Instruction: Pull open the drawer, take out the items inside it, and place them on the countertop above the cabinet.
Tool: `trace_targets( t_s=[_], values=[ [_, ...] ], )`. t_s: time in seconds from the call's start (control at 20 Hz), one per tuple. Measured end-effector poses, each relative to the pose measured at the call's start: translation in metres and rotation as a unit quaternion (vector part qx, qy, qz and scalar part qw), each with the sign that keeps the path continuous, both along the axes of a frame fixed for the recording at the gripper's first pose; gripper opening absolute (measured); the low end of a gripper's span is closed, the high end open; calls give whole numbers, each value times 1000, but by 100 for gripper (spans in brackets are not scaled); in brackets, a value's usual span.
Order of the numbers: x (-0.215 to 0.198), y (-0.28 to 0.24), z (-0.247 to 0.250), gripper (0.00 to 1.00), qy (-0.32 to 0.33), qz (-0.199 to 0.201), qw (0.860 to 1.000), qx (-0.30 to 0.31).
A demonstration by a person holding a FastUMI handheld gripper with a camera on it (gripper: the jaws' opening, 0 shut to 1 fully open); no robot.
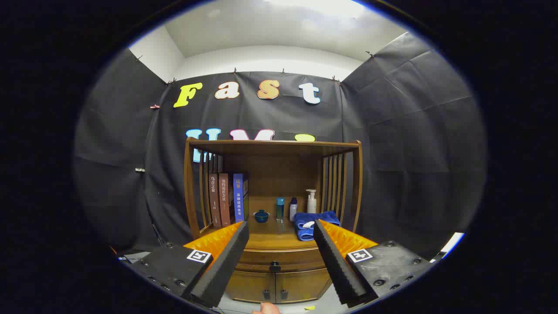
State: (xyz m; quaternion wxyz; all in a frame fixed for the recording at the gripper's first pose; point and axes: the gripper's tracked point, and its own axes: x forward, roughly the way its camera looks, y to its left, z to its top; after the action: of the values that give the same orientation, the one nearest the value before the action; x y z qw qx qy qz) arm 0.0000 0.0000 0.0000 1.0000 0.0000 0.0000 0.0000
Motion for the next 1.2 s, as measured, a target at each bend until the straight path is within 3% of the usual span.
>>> trace_targets(
  t_s=[0.85,1.2],
  values=[
    [-6,2,8,97,-14,1,1000,-2],
    [14,-4,-35,98,-30,-9,1000,-2]
  ],
)
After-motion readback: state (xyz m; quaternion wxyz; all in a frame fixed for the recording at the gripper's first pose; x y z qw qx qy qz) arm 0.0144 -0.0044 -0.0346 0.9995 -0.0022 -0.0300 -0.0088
